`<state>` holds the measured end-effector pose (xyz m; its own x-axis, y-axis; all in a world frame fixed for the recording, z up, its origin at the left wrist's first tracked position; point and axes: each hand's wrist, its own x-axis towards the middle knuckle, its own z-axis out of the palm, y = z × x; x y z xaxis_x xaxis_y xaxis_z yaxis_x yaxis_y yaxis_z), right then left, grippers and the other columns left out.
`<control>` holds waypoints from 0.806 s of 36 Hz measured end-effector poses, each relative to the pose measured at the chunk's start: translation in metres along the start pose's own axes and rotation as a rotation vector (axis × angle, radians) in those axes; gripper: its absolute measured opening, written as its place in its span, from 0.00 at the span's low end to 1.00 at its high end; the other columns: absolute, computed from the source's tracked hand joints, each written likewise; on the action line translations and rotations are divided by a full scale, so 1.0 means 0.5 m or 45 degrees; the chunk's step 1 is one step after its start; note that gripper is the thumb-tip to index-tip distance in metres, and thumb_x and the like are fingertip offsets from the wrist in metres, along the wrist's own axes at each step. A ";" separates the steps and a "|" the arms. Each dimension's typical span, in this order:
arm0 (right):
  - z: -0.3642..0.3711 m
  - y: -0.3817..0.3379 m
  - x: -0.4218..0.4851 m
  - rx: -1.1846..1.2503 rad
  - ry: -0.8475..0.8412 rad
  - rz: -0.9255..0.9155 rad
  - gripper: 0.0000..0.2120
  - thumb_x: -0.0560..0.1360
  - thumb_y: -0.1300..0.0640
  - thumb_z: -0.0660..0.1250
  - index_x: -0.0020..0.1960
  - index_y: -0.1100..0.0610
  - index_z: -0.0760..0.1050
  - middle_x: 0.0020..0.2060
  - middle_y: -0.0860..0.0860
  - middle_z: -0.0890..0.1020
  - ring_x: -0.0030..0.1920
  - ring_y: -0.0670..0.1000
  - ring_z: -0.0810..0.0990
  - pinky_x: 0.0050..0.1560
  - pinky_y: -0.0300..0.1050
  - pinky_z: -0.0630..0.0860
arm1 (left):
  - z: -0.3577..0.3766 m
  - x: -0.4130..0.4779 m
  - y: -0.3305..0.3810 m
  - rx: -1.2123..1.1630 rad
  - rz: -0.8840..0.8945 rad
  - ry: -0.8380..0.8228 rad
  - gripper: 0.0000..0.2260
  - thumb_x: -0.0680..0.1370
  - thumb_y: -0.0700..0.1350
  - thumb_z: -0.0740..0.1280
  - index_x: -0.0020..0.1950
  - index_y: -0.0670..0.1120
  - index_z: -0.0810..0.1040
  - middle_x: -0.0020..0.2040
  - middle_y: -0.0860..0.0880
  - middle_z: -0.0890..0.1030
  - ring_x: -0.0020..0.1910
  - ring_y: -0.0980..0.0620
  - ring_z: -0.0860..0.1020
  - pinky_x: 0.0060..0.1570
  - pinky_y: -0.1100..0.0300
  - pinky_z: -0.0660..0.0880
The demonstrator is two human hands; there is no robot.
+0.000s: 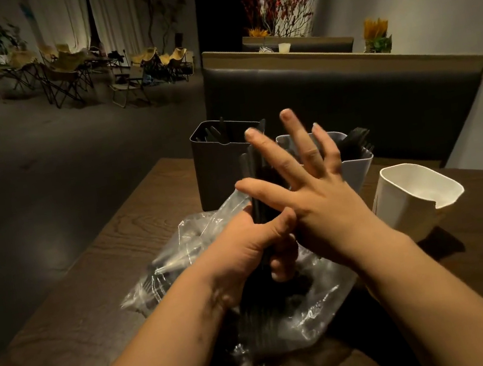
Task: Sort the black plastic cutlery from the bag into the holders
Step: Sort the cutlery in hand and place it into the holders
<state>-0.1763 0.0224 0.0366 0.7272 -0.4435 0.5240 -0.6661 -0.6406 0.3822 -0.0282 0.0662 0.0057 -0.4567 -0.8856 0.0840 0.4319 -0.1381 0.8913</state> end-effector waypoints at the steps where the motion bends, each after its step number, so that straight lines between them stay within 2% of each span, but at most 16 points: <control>1: 0.001 0.000 0.001 -0.009 0.028 -0.027 0.29 0.69 0.51 0.71 0.69 0.44 0.68 0.79 0.56 0.59 0.79 0.67 0.50 0.74 0.72 0.50 | -0.004 -0.002 0.005 0.025 -0.029 -0.006 0.30 0.67 0.51 0.81 0.59 0.45 0.68 0.30 0.48 0.66 0.23 0.56 0.67 0.24 0.66 0.65; 3: 0.003 0.003 0.002 -0.004 0.078 -0.061 0.22 0.70 0.53 0.69 0.63 0.48 0.71 0.74 0.55 0.70 0.78 0.64 0.58 0.73 0.72 0.53 | -0.014 -0.005 0.011 0.048 -0.093 -0.047 0.23 0.72 0.49 0.74 0.61 0.47 0.68 0.32 0.48 0.66 0.23 0.56 0.67 0.23 0.66 0.65; 6: 0.006 0.008 0.001 0.044 0.143 -0.063 0.13 0.72 0.56 0.64 0.56 0.51 0.76 0.59 0.53 0.80 0.69 0.62 0.72 0.72 0.70 0.58 | -0.020 -0.007 0.011 -0.037 -0.204 -0.202 0.22 0.73 0.47 0.74 0.62 0.47 0.68 0.35 0.47 0.66 0.24 0.57 0.68 0.23 0.66 0.68; 8: 0.012 0.012 0.001 0.078 0.183 -0.072 0.10 0.73 0.56 0.62 0.50 0.53 0.79 0.48 0.53 0.81 0.57 0.61 0.76 0.68 0.64 0.66 | -0.023 -0.007 0.009 -0.066 -0.248 -0.274 0.24 0.73 0.47 0.76 0.63 0.47 0.68 0.35 0.47 0.67 0.25 0.57 0.68 0.23 0.66 0.68; 10: 0.020 0.019 0.000 0.130 0.181 -0.102 0.07 0.73 0.57 0.62 0.43 0.54 0.79 0.40 0.52 0.79 0.45 0.60 0.77 0.55 0.58 0.74 | -0.029 -0.005 0.009 -0.113 -0.317 -0.347 0.24 0.73 0.48 0.77 0.61 0.46 0.67 0.36 0.46 0.69 0.25 0.58 0.70 0.24 0.67 0.70; 11: 0.023 0.022 -0.001 0.144 0.169 -0.113 0.07 0.72 0.58 0.62 0.40 0.54 0.78 0.37 0.52 0.78 0.42 0.59 0.76 0.50 0.56 0.75 | -0.026 -0.005 0.013 -0.118 -0.359 -0.353 0.22 0.74 0.48 0.75 0.61 0.46 0.68 0.37 0.46 0.71 0.25 0.58 0.70 0.24 0.67 0.70; 13: 0.026 0.024 -0.005 0.125 0.144 -0.113 0.07 0.70 0.58 0.62 0.37 0.54 0.77 0.34 0.50 0.78 0.40 0.58 0.77 0.50 0.54 0.75 | -0.013 0.010 0.021 -0.038 -0.391 -0.223 0.14 0.80 0.46 0.67 0.62 0.46 0.68 0.39 0.46 0.73 0.27 0.59 0.72 0.26 0.68 0.72; 14: 0.025 0.024 -0.007 0.105 0.137 -0.106 0.07 0.70 0.58 0.61 0.36 0.54 0.78 0.33 0.50 0.78 0.41 0.58 0.77 0.52 0.53 0.74 | -0.022 0.014 0.017 -0.106 -0.379 -0.178 0.11 0.83 0.43 0.62 0.64 0.45 0.69 0.40 0.47 0.72 0.30 0.61 0.73 0.31 0.70 0.73; 16: 0.018 0.020 -0.009 0.111 0.120 -0.082 0.08 0.69 0.58 0.62 0.36 0.54 0.79 0.33 0.49 0.80 0.42 0.57 0.79 0.50 0.52 0.71 | -0.029 0.000 0.028 -0.271 -0.379 -0.117 0.15 0.86 0.39 0.53 0.72 0.40 0.66 0.42 0.49 0.70 0.35 0.62 0.70 0.37 0.71 0.72; 18: 0.011 0.018 -0.011 0.193 0.083 -0.046 0.08 0.70 0.57 0.62 0.38 0.54 0.80 0.32 0.49 0.80 0.37 0.56 0.78 0.44 0.48 0.71 | -0.022 -0.005 0.032 -0.270 -0.479 -0.253 0.15 0.85 0.45 0.57 0.70 0.41 0.69 0.43 0.45 0.75 0.35 0.58 0.75 0.34 0.69 0.76; 21: -0.007 0.016 -0.016 0.402 -0.108 0.148 0.08 0.69 0.50 0.64 0.42 0.48 0.82 0.33 0.46 0.81 0.35 0.52 0.78 0.36 0.43 0.69 | -0.041 -0.012 0.027 -0.522 -0.535 -0.453 0.25 0.81 0.57 0.61 0.67 0.39 0.77 0.51 0.36 0.80 0.38 0.44 0.82 0.36 0.54 0.82; 24: -0.027 0.014 -0.020 0.566 -0.232 0.469 0.17 0.66 0.46 0.67 0.54 0.42 0.80 0.34 0.45 0.83 0.36 0.47 0.77 0.37 0.42 0.72 | -0.054 -0.006 0.025 -0.641 -0.440 -0.651 0.32 0.82 0.63 0.57 0.75 0.40 0.68 0.60 0.32 0.77 0.50 0.36 0.82 0.47 0.45 0.82; 25: -0.036 0.014 -0.018 0.566 -0.242 0.559 0.14 0.66 0.47 0.69 0.52 0.45 0.80 0.33 0.46 0.83 0.36 0.48 0.77 0.37 0.43 0.72 | -0.052 -0.003 0.027 -0.609 -0.407 -0.636 0.32 0.81 0.64 0.57 0.75 0.42 0.68 0.60 0.33 0.77 0.50 0.37 0.82 0.48 0.47 0.82; 26: -0.041 0.016 -0.016 0.605 -0.266 0.641 0.07 0.67 0.50 0.72 0.45 0.49 0.81 0.31 0.46 0.81 0.35 0.50 0.78 0.37 0.43 0.71 | -0.054 0.001 0.026 -0.517 -0.375 -0.548 0.30 0.81 0.64 0.58 0.74 0.44 0.71 0.55 0.36 0.79 0.46 0.41 0.82 0.45 0.50 0.81; 27: -0.044 0.018 -0.015 0.721 -0.265 0.728 0.05 0.69 0.54 0.73 0.37 0.51 0.79 0.28 0.46 0.79 0.33 0.50 0.77 0.35 0.43 0.70 | -0.049 0.003 0.027 -0.381 -0.336 -0.383 0.28 0.80 0.64 0.58 0.70 0.47 0.76 0.49 0.40 0.80 0.41 0.46 0.80 0.39 0.55 0.78; 29: -0.047 0.013 -0.023 1.080 -0.245 0.927 0.17 0.72 0.59 0.74 0.28 0.53 0.70 0.22 0.46 0.73 0.26 0.47 0.71 0.30 0.43 0.66 | -0.031 0.007 0.024 -0.178 -0.197 -0.030 0.23 0.79 0.63 0.59 0.59 0.48 0.81 0.36 0.47 0.74 0.31 0.52 0.71 0.31 0.59 0.68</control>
<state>-0.1931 0.0383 0.0509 0.2754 -0.9263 0.2571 -0.6666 -0.3767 -0.6432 -0.0124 0.0546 0.0100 -0.5431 -0.8388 -0.0369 0.4582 -0.3329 0.8242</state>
